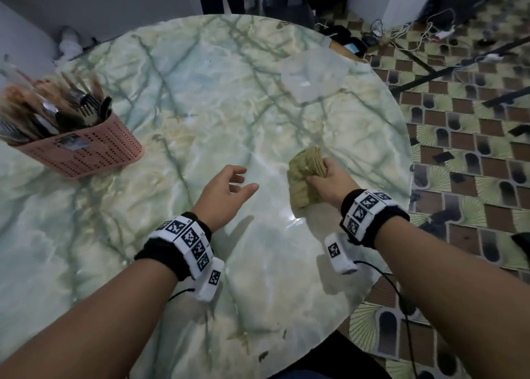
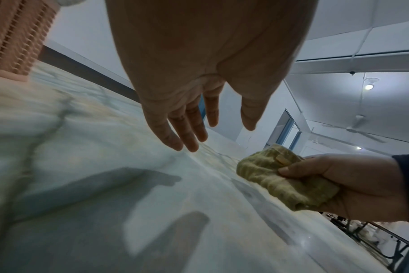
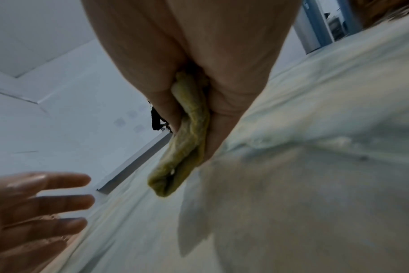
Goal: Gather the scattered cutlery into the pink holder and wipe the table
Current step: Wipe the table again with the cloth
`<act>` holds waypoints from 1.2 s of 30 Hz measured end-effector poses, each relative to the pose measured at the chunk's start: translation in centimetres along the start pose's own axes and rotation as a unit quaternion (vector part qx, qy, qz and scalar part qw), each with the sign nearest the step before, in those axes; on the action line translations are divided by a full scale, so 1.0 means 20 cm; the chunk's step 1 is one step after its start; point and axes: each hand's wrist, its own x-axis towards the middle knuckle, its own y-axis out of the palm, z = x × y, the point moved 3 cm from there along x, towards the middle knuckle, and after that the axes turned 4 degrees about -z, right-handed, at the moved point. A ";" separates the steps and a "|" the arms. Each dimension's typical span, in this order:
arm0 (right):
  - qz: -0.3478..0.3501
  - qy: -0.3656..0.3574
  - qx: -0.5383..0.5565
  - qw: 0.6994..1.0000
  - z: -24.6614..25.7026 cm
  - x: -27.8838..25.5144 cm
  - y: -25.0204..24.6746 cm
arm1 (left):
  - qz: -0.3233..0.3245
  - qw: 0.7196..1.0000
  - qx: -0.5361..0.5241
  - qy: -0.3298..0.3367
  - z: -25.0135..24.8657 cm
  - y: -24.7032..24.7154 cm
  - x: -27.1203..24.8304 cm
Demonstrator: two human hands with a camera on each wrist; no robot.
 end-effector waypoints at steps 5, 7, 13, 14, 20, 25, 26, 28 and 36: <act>-0.031 0.005 0.147 0.989 -0.01 -0.01 -0.24 | 0.024 0.999 -0.008 0.021 -0.12 0.11 0.08; -0.041 -0.001 0.191 0.981 -0.02 -0.01 -0.35 | 0.026 0.999 -0.013 0.032 -0.19 0.18 0.11; -0.079 -0.030 0.204 0.975 -0.13 0.04 -0.66 | 0.036 0.998 -0.020 0.055 -0.42 0.44 0.21; -0.078 -0.027 0.202 0.976 -0.16 0.07 -0.71 | 0.036 0.998 -0.017 0.057 -0.45 0.50 0.22; -0.063 -0.020 0.228 0.971 -0.34 0.23 -1.10 | 0.027 0.998 -0.006 0.051 -0.71 0.91 0.31; -0.072 -0.014 0.206 0.976 -0.46 0.36 -1.42 | 0.028 0.999 -0.005 0.046 -0.94 1.28 0.36; -0.068 -0.011 0.202 0.977 -0.48 0.39 -1.48 | 0.027 0.999 -0.003 0.047 -0.98 1.33 0.38; -0.060 -0.008 0.196 0.979 -0.49 0.45 -1.55 | 0.020 0.999 -0.002 0.047 -1.04 1.40 0.43; -0.063 -0.013 0.213 0.975 -0.44 0.67 -1.65 | 0.003 0.999 0.003 0.053 -1.15 1.45 0.66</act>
